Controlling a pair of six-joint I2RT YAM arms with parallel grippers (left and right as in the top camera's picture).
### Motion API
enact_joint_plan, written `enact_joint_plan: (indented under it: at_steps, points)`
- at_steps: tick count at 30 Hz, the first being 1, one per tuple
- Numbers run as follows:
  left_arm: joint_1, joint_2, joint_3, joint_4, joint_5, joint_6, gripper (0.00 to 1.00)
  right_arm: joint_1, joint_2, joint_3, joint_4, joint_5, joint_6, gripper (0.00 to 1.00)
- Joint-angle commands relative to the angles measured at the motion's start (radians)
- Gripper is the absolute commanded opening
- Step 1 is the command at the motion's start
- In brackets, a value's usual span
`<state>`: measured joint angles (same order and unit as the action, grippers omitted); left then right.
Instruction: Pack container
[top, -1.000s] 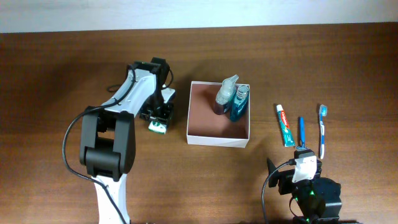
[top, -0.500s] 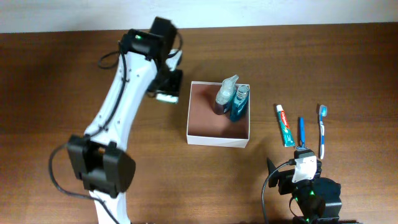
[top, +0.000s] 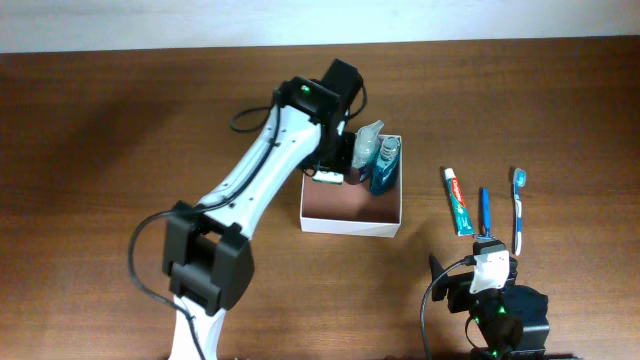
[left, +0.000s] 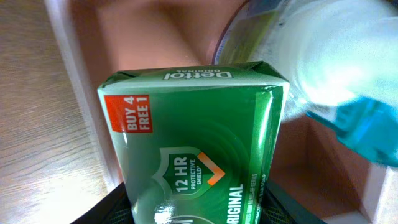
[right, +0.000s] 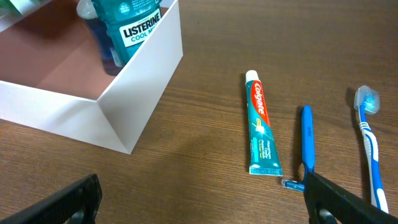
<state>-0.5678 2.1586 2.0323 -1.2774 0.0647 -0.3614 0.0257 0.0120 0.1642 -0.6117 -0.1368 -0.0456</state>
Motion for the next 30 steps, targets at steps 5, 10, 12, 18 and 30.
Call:
enact_joint_plan:
  at_steps: [5, 10, 12, 18, 30]
  points:
    - [-0.001, 0.05, -0.002, 0.044, 0.007, -0.031, 0.68, -0.007, -0.006, -0.006, 0.003, -0.009, 0.001, 0.99]
    - [0.034, 0.028, 0.063, -0.038, 0.006, -0.031, 0.99, -0.007, -0.006, -0.006, 0.003, -0.009, 0.001, 0.99]
    - [0.051, 0.014, 0.098, -0.09, 0.0, -0.029, 0.99, -0.007, -0.006, -0.006, 0.003, -0.009, 0.001, 0.99]
    - [0.091, -0.064, 0.24, -0.264, -0.133, -0.003, 0.99, -0.007, -0.006, -0.006, 0.003, -0.009, 0.001, 0.99]
    - [0.191, -0.396, 0.338, -0.41, -0.339, 0.097, 0.99, -0.007, -0.006, -0.006, 0.005, -0.009, 0.001, 0.99]
